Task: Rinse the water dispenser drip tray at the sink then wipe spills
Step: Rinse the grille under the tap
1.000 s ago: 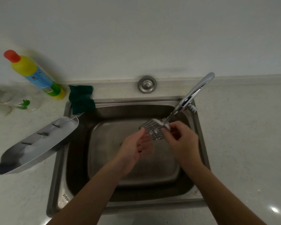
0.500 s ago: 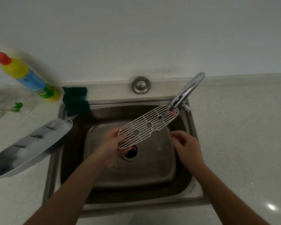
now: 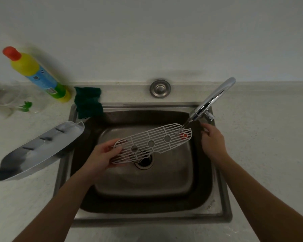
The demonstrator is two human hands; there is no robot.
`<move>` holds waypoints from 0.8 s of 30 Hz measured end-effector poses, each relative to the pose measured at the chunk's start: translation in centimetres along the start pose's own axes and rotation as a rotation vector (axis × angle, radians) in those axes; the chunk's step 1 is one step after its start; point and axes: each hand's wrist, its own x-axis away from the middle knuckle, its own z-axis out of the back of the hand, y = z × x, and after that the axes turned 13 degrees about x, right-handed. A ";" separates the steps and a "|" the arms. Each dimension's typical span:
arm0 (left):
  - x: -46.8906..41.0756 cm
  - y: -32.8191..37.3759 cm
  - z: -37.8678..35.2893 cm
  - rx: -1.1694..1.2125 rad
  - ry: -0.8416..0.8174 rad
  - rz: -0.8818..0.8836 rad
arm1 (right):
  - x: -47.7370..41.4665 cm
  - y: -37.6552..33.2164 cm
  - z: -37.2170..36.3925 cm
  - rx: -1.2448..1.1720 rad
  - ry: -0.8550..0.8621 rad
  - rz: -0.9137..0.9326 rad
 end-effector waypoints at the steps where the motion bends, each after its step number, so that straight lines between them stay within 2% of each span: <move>1: 0.2 0.3 0.2 -0.055 -0.002 -0.043 | -0.2 -0.3 0.0 0.010 0.031 0.016; 5: 0.8 1.9 0.9 -0.338 0.007 -0.280 | -2.0 -1.0 0.9 -0.002 0.122 -0.053; 8: 1.4 3.7 0.5 -0.661 0.078 -0.461 | -3.5 -1.2 2.1 -0.064 0.165 -0.118; 10: 2.1 5.1 0.3 -0.829 0.133 -0.606 | -3.4 -1.4 2.3 -0.051 0.140 -0.118; 13: 3.5 6.3 0.5 -0.925 0.207 -0.772 | -1.7 -1.2 1.6 -0.001 0.033 -0.060; 15: 4.4 5.5 0.3 -0.981 0.246 -0.760 | 0.2 -0.8 0.9 0.008 -0.036 -0.034; 20: 5.9 0.8 -1.2 -1.236 0.091 -0.426 | 5.6 1.0 -1.2 0.099 -0.217 0.092; 21: 6.3 0.7 -1.1 -1.219 0.114 -0.425 | 6.5 1.4 -1.6 0.114 -0.229 0.105; 24: 7.6 0.4 -0.3 -1.041 0.324 -0.604 | 8.4 2.5 -1.9 0.134 -0.211 0.166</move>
